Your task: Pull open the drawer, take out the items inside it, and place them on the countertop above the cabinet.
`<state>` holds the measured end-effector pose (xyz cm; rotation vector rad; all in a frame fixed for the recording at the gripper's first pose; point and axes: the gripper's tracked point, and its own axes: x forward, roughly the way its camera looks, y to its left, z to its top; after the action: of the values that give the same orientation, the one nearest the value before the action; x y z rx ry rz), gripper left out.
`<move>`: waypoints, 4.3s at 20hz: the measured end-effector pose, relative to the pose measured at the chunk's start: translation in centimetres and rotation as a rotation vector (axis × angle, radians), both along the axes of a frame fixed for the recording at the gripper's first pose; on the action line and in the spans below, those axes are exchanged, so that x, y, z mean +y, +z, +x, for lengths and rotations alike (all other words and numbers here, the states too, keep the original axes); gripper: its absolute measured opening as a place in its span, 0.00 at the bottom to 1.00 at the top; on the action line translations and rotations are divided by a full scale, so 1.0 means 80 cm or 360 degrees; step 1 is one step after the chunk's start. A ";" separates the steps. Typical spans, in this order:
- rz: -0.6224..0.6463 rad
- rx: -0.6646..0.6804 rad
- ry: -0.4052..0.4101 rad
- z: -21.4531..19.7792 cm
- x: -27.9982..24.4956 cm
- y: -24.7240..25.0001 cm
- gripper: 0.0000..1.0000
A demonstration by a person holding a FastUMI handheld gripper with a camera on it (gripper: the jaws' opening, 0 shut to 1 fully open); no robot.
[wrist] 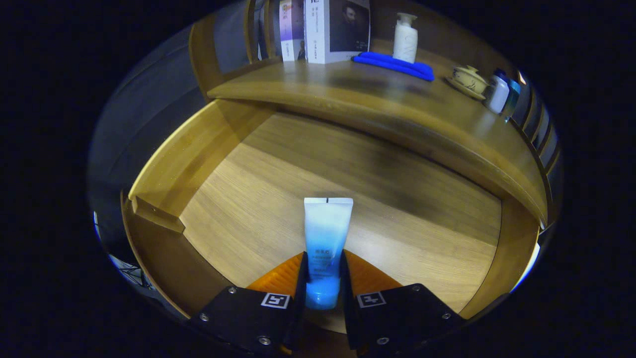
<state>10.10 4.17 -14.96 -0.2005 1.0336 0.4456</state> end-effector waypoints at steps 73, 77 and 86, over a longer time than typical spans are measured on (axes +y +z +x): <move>0.0278 -0.1376 -0.0632 -0.168 -0.034 0.096 0.93; 0.0205 -0.1346 -0.0627 -0.164 -0.035 0.068 0.93; 0.0037 -0.1462 -0.0653 -0.155 -0.035 0.064 0.93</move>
<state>-2.31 1.33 -9.88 -0.1408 0.1493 -0.0341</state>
